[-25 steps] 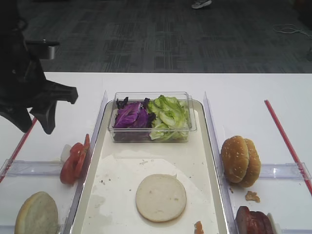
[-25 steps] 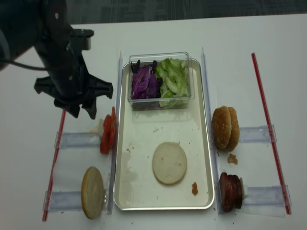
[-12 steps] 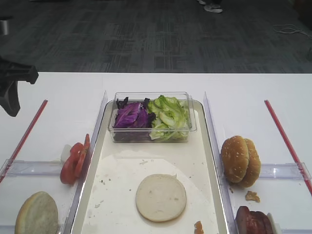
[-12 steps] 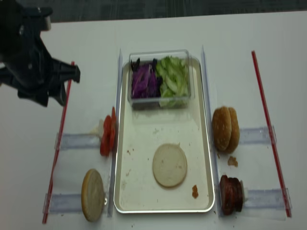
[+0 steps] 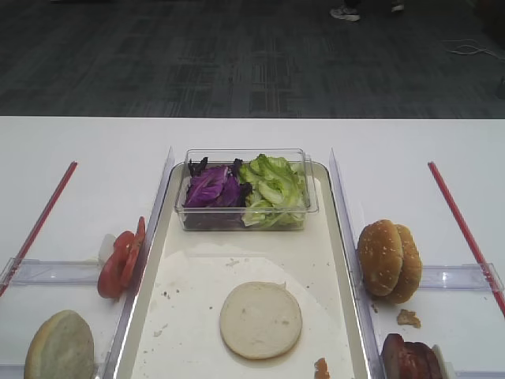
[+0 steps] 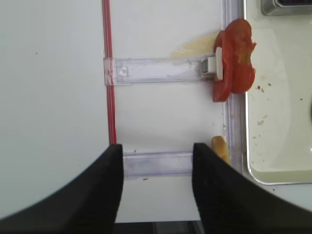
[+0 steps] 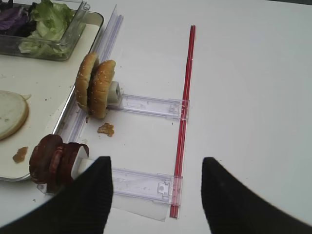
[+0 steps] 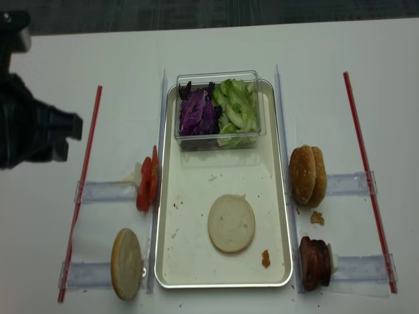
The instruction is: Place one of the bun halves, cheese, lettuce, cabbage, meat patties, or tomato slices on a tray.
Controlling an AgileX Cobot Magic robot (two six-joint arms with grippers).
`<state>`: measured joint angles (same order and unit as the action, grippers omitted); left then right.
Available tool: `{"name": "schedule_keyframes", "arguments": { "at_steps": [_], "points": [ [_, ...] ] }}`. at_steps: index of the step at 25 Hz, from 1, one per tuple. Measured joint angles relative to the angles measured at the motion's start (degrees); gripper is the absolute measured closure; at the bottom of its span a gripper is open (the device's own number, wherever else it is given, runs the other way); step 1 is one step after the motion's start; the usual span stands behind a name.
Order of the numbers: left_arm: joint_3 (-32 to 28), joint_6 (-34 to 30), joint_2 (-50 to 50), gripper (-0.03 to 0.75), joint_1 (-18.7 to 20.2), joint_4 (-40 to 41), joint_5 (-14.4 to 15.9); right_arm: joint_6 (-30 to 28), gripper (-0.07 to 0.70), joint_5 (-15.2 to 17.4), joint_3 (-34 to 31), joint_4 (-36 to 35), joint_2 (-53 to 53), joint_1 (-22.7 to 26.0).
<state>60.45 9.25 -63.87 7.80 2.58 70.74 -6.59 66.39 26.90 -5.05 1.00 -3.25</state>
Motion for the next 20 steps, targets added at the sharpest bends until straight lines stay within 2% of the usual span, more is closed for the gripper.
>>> {"name": "schedule_keyframes", "arguments": {
  "at_steps": [9, 20],
  "points": [
    [-10.2, -0.6, 20.4, 0.400, 0.0, 0.0, 0.8, 0.0, 0.204, 0.0, 0.0, 0.0, 0.0, 0.0],
    [-22.8, -1.2, 40.6, 0.415, 0.0, 1.2, 1.5, 0.0, 0.204, 0.0, 0.0, 0.0, 0.0, 0.0]
  ]
}}
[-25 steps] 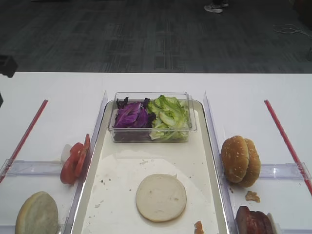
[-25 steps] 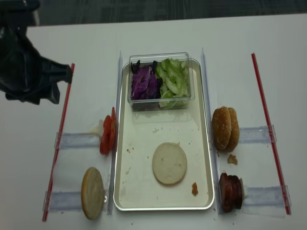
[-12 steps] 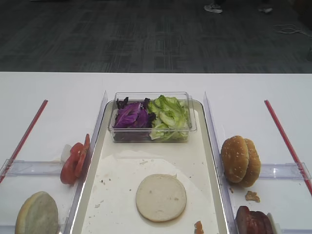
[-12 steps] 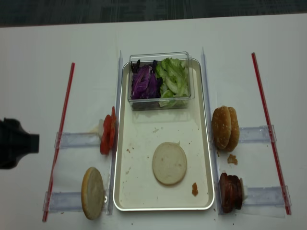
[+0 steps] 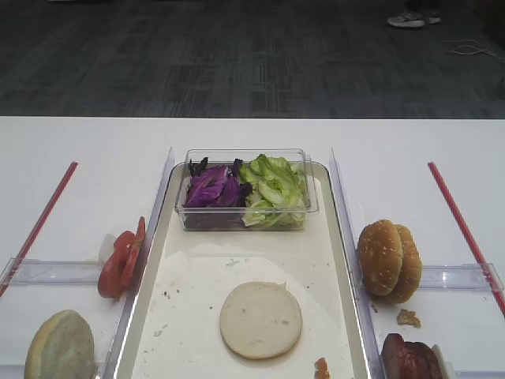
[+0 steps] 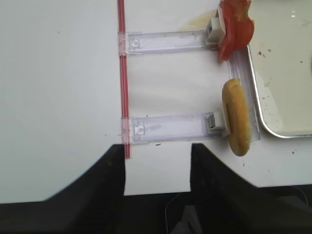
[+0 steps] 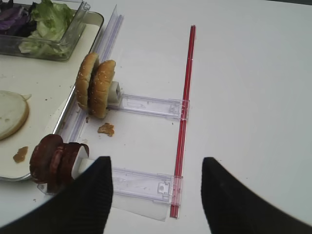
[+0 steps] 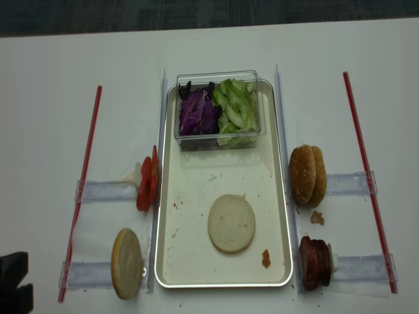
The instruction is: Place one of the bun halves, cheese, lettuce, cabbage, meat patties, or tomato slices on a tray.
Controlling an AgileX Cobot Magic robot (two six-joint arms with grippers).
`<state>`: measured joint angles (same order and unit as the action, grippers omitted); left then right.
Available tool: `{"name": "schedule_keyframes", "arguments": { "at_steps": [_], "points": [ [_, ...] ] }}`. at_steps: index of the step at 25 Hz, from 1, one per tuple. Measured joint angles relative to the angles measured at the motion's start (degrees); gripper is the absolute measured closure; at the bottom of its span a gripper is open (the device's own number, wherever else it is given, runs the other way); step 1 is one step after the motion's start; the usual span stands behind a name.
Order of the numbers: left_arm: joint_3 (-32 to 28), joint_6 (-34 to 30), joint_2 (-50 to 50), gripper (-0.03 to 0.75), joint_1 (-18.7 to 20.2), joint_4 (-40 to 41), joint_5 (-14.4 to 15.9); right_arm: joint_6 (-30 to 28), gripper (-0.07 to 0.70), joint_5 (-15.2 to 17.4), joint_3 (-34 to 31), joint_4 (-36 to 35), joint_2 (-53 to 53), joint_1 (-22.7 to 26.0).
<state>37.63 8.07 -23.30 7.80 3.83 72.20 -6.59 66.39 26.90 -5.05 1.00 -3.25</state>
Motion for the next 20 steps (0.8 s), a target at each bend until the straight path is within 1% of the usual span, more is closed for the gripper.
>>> {"name": "schedule_keyframes", "arguments": {
  "at_steps": [4, 9, 12, 14, 20],
  "points": [
    [-4.1, -0.6, 7.6, 0.417, 0.0, 0.1, -0.1, 0.0, 0.204, 0.0, 0.0, 0.0, 0.0, 0.0],
    [-7.6, -0.9, 15.0, 0.418, -0.1, 0.6, -1.2, 0.0, 0.204, 0.0, 0.0, 0.0, 0.0, 0.0],
    [-8.6, -1.0, 18.5, 0.418, -0.1, 0.8, -2.1, 0.0, 0.204, 0.0, 0.0, 0.0, 0.0, 0.0],
    [-9.5, -1.0, 20.4, 0.418, -0.1, 0.8, -3.4, 0.0, 0.204, 0.0, 0.0, 0.0, 0.0, 0.0],
    [-9.9, -1.1, 23.6, 0.419, -0.1, 1.2, -4.0, -0.1, 0.204, 0.0, 0.0, 0.0, 0.0, 0.0]
  ]
}}
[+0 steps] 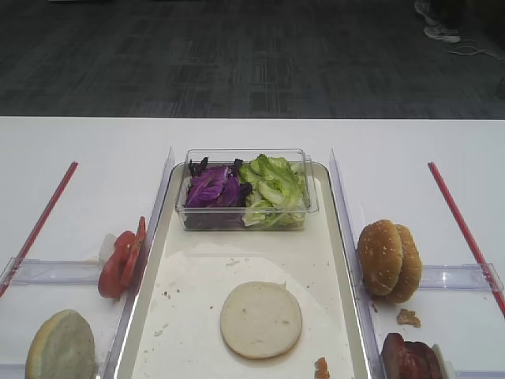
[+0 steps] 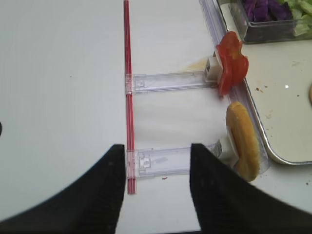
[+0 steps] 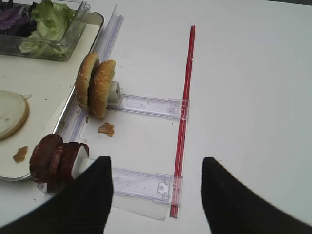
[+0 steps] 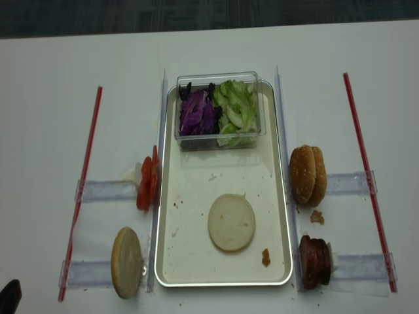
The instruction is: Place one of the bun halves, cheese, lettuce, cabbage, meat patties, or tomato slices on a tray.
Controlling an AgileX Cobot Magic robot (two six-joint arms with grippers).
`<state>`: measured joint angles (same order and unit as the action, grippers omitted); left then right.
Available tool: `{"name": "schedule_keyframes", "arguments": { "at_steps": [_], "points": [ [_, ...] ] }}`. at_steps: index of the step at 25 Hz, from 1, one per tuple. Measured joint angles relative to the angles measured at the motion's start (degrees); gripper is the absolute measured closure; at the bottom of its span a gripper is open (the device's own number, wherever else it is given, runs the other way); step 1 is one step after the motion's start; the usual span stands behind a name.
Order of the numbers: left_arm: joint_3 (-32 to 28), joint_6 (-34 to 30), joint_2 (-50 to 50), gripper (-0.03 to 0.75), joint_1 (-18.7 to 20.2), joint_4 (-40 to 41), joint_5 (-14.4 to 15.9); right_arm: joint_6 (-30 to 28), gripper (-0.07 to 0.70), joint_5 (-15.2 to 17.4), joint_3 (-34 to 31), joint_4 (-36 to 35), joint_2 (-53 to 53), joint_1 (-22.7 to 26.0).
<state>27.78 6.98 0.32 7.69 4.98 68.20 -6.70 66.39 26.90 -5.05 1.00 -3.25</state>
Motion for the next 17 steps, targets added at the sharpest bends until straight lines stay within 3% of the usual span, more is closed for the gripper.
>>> {"name": "schedule_keyframes", "arguments": {
  "at_steps": [17],
  "points": [
    [-0.1, -1.3, 0.7, 0.419, 0.0, -0.3, -0.3, -0.2, 0.204, 0.0, 0.0, 0.0, 0.0, 0.0]
  ]
}}
